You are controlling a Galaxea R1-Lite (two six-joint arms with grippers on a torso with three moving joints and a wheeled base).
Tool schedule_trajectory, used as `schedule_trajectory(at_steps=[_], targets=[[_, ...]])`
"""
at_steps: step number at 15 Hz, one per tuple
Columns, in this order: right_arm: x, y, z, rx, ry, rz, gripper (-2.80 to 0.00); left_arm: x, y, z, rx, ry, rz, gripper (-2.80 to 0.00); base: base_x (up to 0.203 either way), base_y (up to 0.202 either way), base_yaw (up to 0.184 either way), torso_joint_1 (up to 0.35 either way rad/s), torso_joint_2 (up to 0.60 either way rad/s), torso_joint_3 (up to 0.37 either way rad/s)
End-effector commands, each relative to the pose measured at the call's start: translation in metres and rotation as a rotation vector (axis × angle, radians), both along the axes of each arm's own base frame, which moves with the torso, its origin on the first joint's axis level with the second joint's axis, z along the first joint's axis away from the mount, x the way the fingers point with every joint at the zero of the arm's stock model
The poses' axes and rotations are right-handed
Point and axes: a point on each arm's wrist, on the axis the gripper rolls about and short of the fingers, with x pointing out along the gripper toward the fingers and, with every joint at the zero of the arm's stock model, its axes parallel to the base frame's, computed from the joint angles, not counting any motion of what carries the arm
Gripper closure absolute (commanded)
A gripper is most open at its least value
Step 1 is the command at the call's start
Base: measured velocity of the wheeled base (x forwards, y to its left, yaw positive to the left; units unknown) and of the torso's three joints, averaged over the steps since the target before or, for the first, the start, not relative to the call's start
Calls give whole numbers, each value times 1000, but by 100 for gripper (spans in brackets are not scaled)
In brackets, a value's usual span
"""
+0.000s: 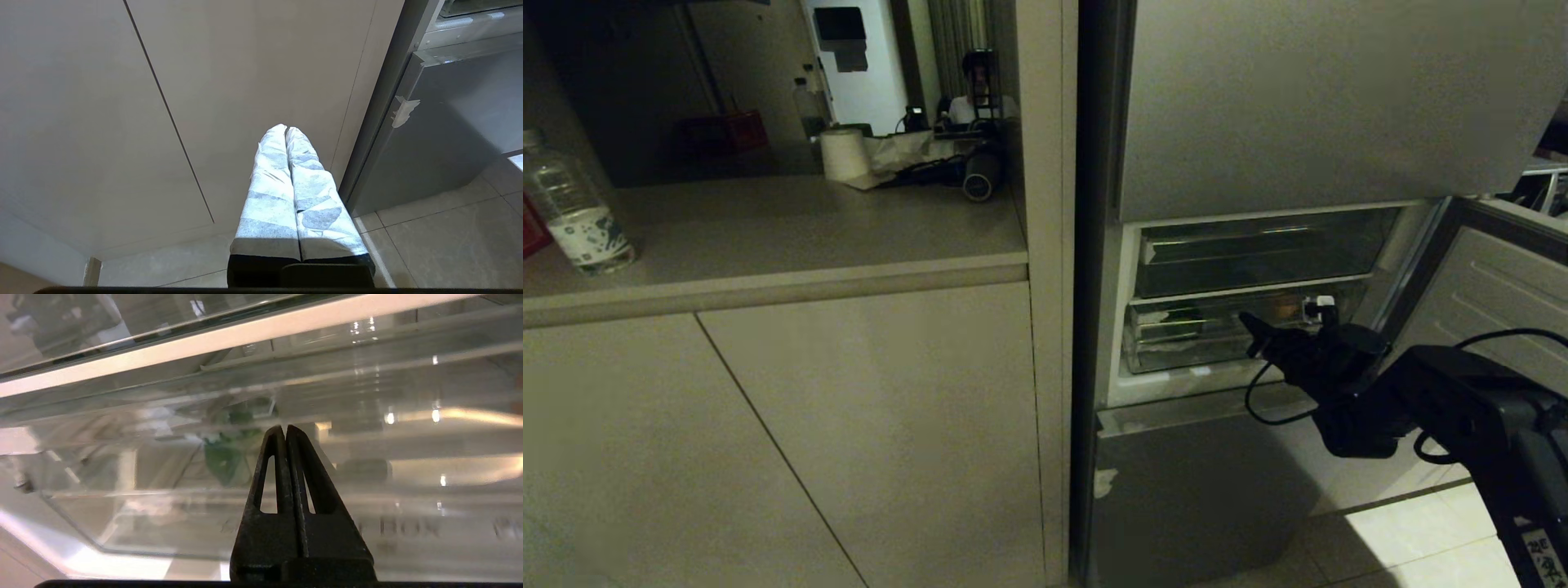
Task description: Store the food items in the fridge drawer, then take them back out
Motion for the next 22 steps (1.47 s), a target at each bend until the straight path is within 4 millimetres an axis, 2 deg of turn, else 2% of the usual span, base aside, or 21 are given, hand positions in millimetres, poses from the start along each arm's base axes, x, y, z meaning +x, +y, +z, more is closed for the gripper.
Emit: schedule_trajectory(at_steps=[1, 3, 5, 9, 12, 16, 19, 22], targets=[[-23, -2, 7, 18, 38, -4, 0, 0, 0, 0, 0, 2, 0, 0, 0, 0, 0, 0, 0, 0], [-59, -1, 16, 39, 134, -9, 0, 0, 0, 0, 0, 2, 0, 0, 0, 0, 0, 0, 0, 0], [-105, -1, 36, 52, 216, -15, 0, 0, 0, 0, 0, 2, 0, 0, 0, 0, 0, 0, 0, 0], [-204, 1, 103, 54, 206, -23, 0, 0, 0, 0, 0, 2, 0, 0, 0, 0, 0, 0, 0, 0], [-267, 9, 140, 30, 113, -25, 0, 0, 0, 0, 0, 2, 0, 0, 0, 0, 0, 0, 0, 0], [-345, 17, 151, -45, 17, -115, 0, 0, 0, 0, 0, 2, 0, 0, 0, 0, 0, 0, 0, 0], [-382, 18, 164, -78, -81, -269, 0, 0, 0, 0, 0, 2, 0, 0, 0, 0, 0, 0, 0, 0], [-405, 16, 163, -233, -100, -403, 0, 0, 0, 0, 0, 2, 0, 0, 0, 0, 0, 0, 0, 0]])
